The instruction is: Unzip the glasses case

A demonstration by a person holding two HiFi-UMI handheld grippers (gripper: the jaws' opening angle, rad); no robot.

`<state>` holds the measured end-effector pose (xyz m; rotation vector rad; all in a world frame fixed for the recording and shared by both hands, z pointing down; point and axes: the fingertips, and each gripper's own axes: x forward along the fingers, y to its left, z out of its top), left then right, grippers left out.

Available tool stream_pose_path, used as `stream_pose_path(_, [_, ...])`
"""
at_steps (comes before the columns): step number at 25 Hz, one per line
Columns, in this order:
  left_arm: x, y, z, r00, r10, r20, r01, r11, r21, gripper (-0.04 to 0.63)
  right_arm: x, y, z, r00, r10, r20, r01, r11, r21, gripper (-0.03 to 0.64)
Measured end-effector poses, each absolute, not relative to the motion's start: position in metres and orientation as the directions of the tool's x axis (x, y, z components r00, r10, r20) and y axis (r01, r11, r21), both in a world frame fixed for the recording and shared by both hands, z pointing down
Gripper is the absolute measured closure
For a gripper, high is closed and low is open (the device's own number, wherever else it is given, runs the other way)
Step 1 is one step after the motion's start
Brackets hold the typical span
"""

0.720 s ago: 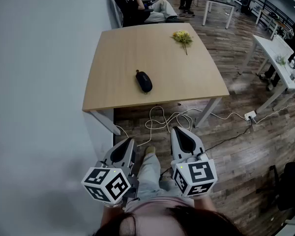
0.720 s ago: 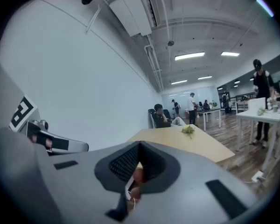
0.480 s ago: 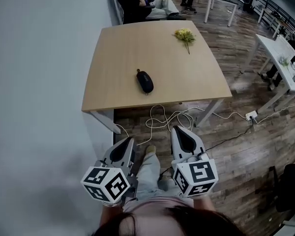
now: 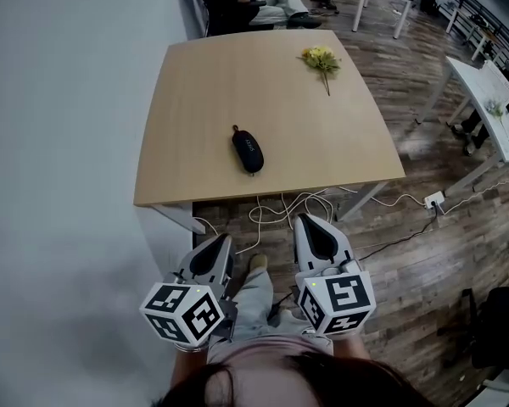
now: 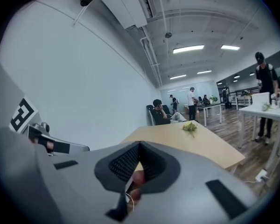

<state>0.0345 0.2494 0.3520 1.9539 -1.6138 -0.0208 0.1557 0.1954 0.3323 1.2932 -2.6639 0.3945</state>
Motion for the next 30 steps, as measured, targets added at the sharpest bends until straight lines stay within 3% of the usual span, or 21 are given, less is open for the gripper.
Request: stream_pose_path(30, [-0.06,0.08,0.364,0.397,-0.843,0.363,-0.836,-0.169,0.521,0.6,0.063,0.041,0.325,-0.566,-0.777,0.274,-0.824,0.545,-0.158,0.604])
